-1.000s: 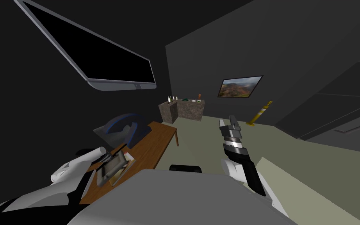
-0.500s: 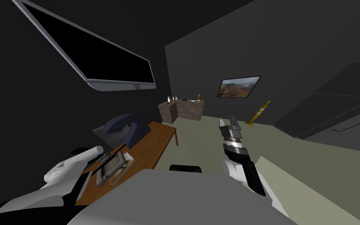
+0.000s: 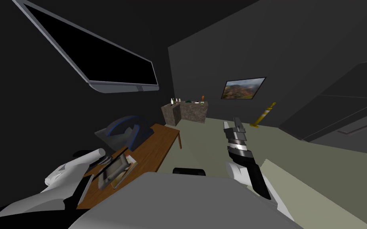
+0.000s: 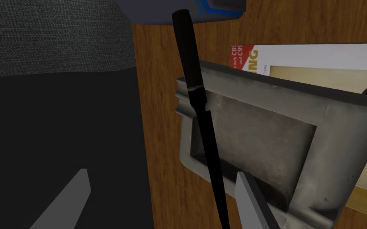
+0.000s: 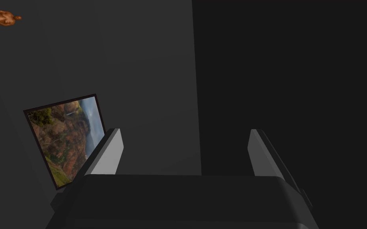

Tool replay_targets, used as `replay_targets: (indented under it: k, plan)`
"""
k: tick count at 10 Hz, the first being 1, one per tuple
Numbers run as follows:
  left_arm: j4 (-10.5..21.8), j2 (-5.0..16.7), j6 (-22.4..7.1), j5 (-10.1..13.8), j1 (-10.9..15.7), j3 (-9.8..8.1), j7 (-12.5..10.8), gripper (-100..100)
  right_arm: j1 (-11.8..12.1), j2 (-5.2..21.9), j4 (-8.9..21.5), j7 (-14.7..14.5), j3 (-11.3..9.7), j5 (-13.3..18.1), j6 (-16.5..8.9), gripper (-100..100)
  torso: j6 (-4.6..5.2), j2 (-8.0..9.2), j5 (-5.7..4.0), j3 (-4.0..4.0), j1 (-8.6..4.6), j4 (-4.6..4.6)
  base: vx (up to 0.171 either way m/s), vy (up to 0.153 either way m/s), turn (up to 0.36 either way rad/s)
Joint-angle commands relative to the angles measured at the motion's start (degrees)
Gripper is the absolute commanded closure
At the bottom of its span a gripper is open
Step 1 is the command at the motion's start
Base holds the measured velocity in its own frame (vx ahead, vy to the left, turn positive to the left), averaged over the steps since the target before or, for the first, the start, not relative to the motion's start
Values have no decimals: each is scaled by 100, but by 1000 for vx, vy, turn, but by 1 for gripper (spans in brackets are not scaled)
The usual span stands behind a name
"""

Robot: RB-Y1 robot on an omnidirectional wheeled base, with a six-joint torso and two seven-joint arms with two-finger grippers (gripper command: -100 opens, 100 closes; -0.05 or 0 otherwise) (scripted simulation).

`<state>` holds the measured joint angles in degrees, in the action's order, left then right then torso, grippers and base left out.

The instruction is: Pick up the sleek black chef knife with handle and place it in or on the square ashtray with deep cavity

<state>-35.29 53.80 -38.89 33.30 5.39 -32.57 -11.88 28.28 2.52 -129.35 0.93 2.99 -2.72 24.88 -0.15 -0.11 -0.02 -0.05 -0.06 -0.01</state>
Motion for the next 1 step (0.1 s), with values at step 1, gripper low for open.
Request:
replay_targets:
  k: [1]
  plan:
    - [0,0,0,0,0,0,0,0,0,0,0,0,0,0,0,0,0,0,0,0,0,0,0,0,0]
